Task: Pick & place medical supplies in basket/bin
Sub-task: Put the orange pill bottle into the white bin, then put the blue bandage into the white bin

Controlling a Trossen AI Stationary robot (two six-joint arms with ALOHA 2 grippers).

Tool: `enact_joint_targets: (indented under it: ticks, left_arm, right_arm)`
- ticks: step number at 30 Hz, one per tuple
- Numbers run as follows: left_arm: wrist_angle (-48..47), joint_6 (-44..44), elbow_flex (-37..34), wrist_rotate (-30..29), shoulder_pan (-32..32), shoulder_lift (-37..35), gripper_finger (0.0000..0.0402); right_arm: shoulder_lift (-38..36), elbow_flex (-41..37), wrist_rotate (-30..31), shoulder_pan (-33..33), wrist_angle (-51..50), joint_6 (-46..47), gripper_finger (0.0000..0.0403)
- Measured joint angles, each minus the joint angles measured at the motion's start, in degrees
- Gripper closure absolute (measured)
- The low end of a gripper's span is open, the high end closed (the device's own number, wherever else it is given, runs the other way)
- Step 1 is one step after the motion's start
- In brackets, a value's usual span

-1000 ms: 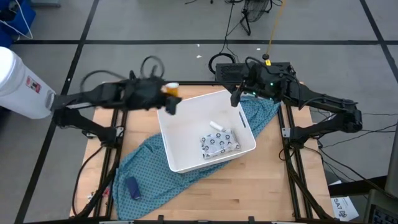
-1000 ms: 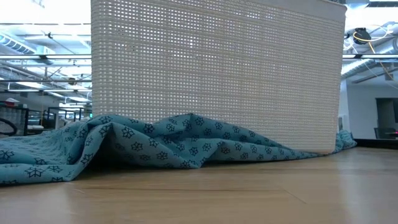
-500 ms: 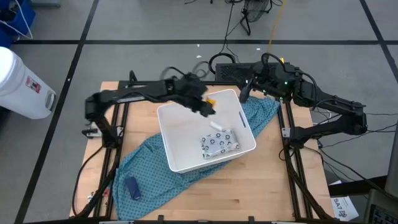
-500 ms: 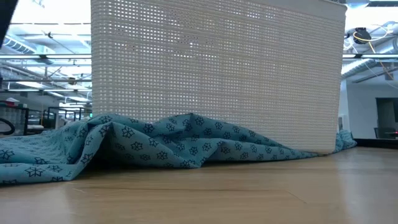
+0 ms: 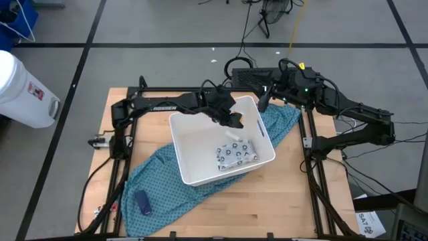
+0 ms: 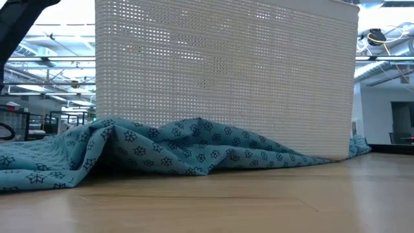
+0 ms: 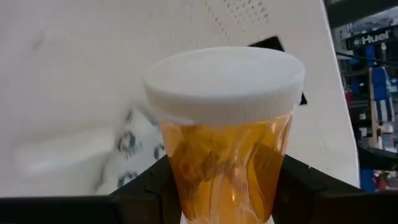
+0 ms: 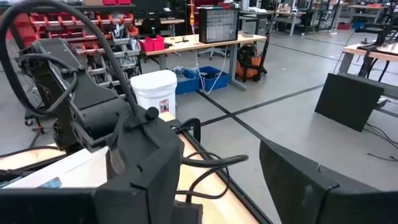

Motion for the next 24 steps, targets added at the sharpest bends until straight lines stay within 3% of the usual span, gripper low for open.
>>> enact_joint_targets:
  ticks: [4,12,18,24]
  left_arm:
    - [1.75,3.14,0.0,-0.03,-0.43,0.85,0.0196]
    - [2.63,4.11,0.0,-0.87,-0.66,0.85,0.0186]
    - [10.98,-2.63,-0.13,2.07,0.43,0.29,0.0185]
    - [17.13,-8.42,-0.21,6.87,2.03,-4.92,0.0184]
  right_arm:
    - [0.0,0.0,0.01,0.0,0.13,-0.21,0.0193]
    - [0.0,0.0,-0.03,0.0,-0.26,-0.27,0.0193]
    - [0.0,0.0,-0.03,0.0,-0.26,-1.03,0.0193]
    - [0.0,0.0,-0.07,0.0,-0.19,-1.97,0.0193]
